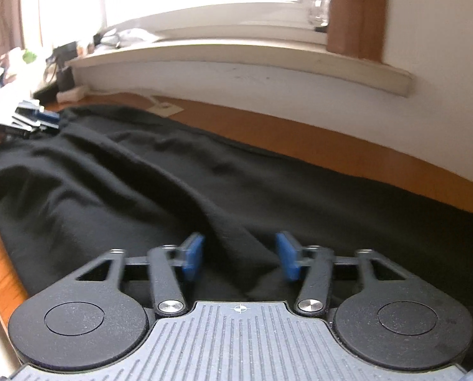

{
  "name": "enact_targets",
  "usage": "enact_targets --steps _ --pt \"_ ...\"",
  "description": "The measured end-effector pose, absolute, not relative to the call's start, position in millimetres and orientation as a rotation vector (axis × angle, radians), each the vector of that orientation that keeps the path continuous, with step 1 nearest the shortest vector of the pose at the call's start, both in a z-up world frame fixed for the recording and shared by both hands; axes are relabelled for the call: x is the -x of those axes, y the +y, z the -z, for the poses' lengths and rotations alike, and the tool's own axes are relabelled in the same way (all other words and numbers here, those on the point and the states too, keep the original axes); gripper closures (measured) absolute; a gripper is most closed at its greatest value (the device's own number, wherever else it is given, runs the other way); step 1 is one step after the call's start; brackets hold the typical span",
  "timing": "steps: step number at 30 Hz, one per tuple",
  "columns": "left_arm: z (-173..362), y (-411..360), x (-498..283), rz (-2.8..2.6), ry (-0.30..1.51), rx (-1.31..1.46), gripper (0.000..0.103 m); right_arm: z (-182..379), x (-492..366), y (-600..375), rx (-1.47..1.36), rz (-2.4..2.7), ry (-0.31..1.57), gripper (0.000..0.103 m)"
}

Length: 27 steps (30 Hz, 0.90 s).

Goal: Fold clothes

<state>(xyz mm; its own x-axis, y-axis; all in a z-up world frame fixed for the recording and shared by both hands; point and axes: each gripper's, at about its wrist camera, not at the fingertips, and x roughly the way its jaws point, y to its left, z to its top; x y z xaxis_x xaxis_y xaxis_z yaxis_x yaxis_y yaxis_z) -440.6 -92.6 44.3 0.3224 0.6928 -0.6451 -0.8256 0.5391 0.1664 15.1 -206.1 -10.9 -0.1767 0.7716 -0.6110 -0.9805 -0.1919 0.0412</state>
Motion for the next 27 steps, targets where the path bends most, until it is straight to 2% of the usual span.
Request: enact_targets --steps 2,3,12,15,17,19,21,22,23,24,25,26,27 --pt "-45.6 -97.8 436.6 -1.014 0.741 0.171 0.098 7.9 -19.6 -211.2 0.525 -1.706 0.504 0.094" --pt "-46.3 -100.7 434.7 -1.019 0.744 0.152 0.099 5.9 -21.5 -214.1 0.512 -1.706 0.496 0.099" --pt "-127.5 -125.5 450.3 -1.093 0.514 0.088 0.100 -56.4 -15.8 -238.5 0.438 -1.689 0.272 0.099" --pt "-147.0 -110.0 448.4 -1.140 0.475 0.072 0.100 -78.8 -10.1 -219.1 0.455 -1.664 0.188 0.099" --pt "-142.3 -84.2 441.6 -1.171 0.511 0.079 0.099 -81.4 -6.4 -194.0 0.478 -1.621 0.157 0.099" --pt "-121.1 -54.4 431.6 -1.207 0.629 0.142 0.092 -67.2 -2.3 -160.3 0.552 -1.568 0.181 0.089" --pt "-104.9 -45.3 430.6 -1.270 0.695 0.149 0.092 -45.8 0.5 -136.1 0.603 -1.511 0.229 0.079" --pt "-102.7 -46.8 437.1 -1.287 0.675 0.173 0.083 -38.6 3.8 -134.5 0.604 -1.515 0.226 0.077" --pt "-102.9 -52.0 446.2 -1.289 0.652 0.194 0.074 -32.1 6.4 -135.1 0.600 -1.538 0.244 0.069" --pt "-103.4 -57.7 455.5 -1.288 0.631 0.213 0.070 -25.9 8.4 -137.0 0.593 -1.576 0.272 0.061" --pt "-103.1 -63.4 463.9 -1.301 0.630 0.215 0.063 -19.6 10.4 -138.6 0.584 -1.614 0.296 0.059" --pt "-102.3 -68.7 472.6 -1.322 0.640 0.216 0.063 -13.1 13.1 -139.0 0.583 -1.643 0.314 0.052" --pt "-101.7 -71.6 481.3 -1.337 0.649 0.221 0.063 -6.8 16.1 -139.0 0.590 -1.660 0.322 0.050"
